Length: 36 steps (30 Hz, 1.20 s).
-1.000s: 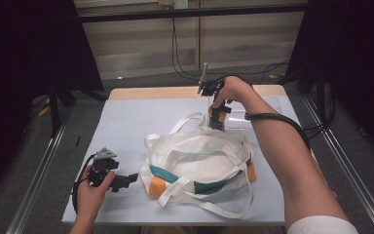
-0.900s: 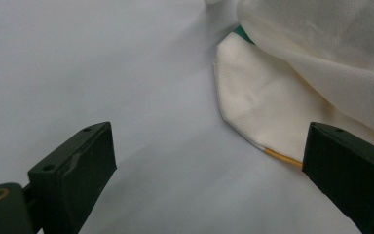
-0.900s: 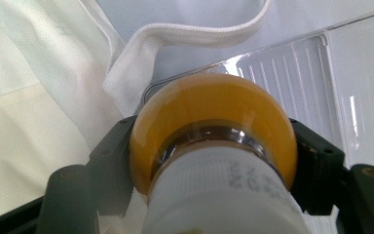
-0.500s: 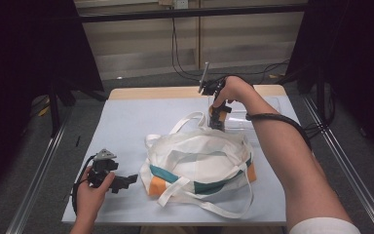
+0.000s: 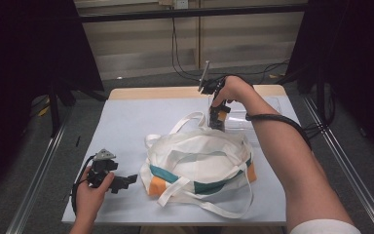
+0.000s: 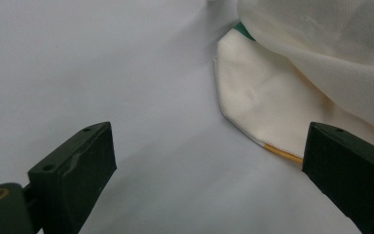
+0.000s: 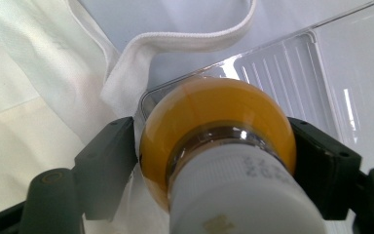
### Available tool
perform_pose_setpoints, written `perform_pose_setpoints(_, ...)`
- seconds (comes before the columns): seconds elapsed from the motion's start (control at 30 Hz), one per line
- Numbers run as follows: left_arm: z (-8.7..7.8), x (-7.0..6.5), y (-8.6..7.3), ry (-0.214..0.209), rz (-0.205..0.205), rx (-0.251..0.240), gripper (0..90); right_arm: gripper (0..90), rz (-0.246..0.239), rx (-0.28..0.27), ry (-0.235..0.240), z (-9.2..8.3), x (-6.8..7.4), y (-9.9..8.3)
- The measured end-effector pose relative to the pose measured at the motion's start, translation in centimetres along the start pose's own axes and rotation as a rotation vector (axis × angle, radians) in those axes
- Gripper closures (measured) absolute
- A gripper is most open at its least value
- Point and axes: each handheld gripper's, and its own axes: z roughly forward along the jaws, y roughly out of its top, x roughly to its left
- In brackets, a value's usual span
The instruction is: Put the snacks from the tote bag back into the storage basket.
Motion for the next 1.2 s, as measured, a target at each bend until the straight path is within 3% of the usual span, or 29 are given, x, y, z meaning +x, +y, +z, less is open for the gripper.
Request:
perform_pose_setpoints(0.3, 0.1, 0.0, 0.2, -0.003, 0.01, 0.014, 5.0, 15.7, 0.075, 0.008, -0.005, -0.2, 0.1, -0.5)
perform_pose_setpoints(0.53, 0.2, 0.1, 0.3, -0.004, 0.021, 0.016, 5.0, 12.7, 0.094, 0.003, -0.01, -0.6, 0.0, -1.0)
perform_pose_setpoints(0.57, 0.3, 0.0, 0.3, -0.006, 0.008, 0.004, 5.0, 12.3, 0.105, 0.007, -0.01, -0.7, 0.1, -1.0)
perform_pose_setpoints(0.63, 0.3, 0.0, 0.3, -0.008, 0.011, 0.005, 5.1, 12.1, 0.086, 0.006, -0.015, -0.7, 0.0, -1.2)
perform_pose_setpoints(0.87, 0.3, 0.0, 0.5, -0.019, 0.029, 0.026, 5.0, 10.3, 0.117, 0.01, -0.026, -1.0, 0.0, -1.7)
perform_pose_setpoints(1.07, 0.5, -0.2, 0.6, -0.012, 0.023, 0.005, 5.0, 9.7, 0.132, 0.013, -0.029, -1.2, 0.0, -2.4)
perform_pose_setpoints(1.1, 0.5, -0.2, 0.6, -0.011, 0.022, 0.004, 5.0, 9.7, 0.113, 0.007, -0.029, -1.2, -0.2, -2.6)
perform_pose_setpoints(1.2, 0.4, -0.2, 0.7, -0.018, 0.025, 0.013, 5.0, 9.6, 0.121, 0.005, -0.028, -1.3, 0.1, -2.7)
